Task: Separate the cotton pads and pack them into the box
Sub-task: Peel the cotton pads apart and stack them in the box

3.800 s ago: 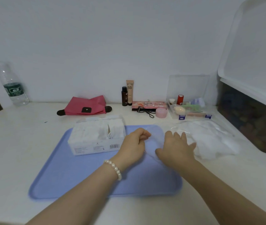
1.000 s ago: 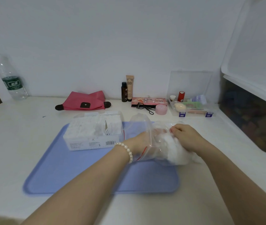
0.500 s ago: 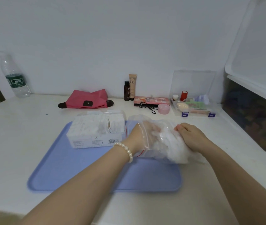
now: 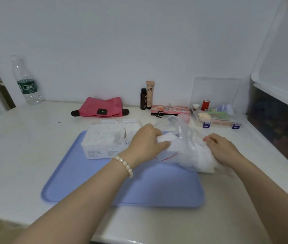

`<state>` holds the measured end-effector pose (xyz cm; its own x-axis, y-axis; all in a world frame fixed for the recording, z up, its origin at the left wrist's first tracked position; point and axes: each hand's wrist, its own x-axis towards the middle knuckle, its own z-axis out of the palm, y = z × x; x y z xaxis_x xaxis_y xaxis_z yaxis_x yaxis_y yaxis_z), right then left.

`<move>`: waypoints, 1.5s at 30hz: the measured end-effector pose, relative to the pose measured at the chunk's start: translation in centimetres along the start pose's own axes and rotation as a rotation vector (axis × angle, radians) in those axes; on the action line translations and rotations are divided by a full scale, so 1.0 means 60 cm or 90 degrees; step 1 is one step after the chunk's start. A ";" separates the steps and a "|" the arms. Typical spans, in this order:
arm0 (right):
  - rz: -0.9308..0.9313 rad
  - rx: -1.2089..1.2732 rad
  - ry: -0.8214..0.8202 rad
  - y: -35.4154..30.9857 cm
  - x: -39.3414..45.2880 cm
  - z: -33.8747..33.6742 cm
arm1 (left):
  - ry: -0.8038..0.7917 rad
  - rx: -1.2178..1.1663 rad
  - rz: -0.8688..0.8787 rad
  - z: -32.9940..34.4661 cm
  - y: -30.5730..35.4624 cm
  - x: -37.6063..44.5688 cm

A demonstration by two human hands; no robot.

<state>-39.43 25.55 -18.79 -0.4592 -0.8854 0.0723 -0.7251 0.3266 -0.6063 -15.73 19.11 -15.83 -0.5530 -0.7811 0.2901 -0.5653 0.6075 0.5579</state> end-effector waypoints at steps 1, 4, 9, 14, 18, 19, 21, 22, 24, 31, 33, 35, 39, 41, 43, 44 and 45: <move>0.004 0.005 -0.003 0.002 0.001 -0.005 | 0.002 -0.029 0.003 -0.001 -0.002 0.003; 0.019 0.015 -0.013 0.004 0.003 -0.015 | 0.011 -0.148 -0.042 -0.011 -0.004 0.008; -0.037 0.051 0.112 -0.044 -0.008 -0.022 | -0.010 -0.449 -0.197 -0.035 -0.015 -0.009; -0.233 0.283 0.131 -0.170 -0.051 -0.023 | -0.060 -0.551 -0.228 -0.078 -0.038 -0.044; -0.298 0.314 0.038 -0.238 -0.086 -0.007 | -0.051 -0.632 -0.228 -0.098 -0.048 -0.066; -0.298 0.287 0.015 -0.248 -0.090 0.001 | -0.049 -0.649 -0.230 -0.101 -0.048 -0.071; -0.296 0.223 -0.005 -0.259 -0.093 0.019 | -0.047 -0.675 -0.236 -0.105 -0.045 -0.080; -0.294 0.218 -0.009 -0.263 -0.093 0.028 | -0.043 -0.687 -0.238 -0.106 -0.044 -0.084; -0.277 0.255 -0.006 -0.272 -0.094 0.044 | -0.025 -0.722 -0.245 -0.106 -0.045 -0.092; -0.289 0.377 0.025 -0.300 -0.094 0.073 | -0.063 -0.856 -0.263 -0.111 -0.067 -0.105; -0.300 0.394 0.037 -0.303 -0.094 0.080 | -0.082 -0.881 -0.253 -0.113 -0.075 -0.107; -0.305 0.404 0.062 -0.301 -0.091 0.086 | -0.095 -0.913 -0.242 -0.112 -0.080 -0.108; -0.293 0.421 0.117 -0.298 -0.081 0.078 | -0.081 -0.995 -0.249 -0.109 -0.084 -0.107; -0.253 0.497 0.144 -0.299 -0.079 0.062 | -0.066 -1.046 -0.249 -0.106 -0.084 -0.105; -0.209 0.595 0.144 -0.297 -0.075 0.043 | -0.055 -1.084 -0.248 -0.105 -0.083 -0.102; -0.192 0.621 0.115 -0.296 -0.075 0.035 | -0.055 -1.100 -0.248 -0.105 -0.081 -0.101; -0.183 0.633 0.075 -0.296 -0.075 0.029 | -0.057 -1.115 -0.250 -0.104 -0.079 -0.099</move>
<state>-23.60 23.15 -9.72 -0.4223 -0.8314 0.3611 -0.0887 -0.3585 -0.9293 -5.92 19.98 -15.34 -0.6211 -0.7819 -0.0538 0.5481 -0.4824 0.6833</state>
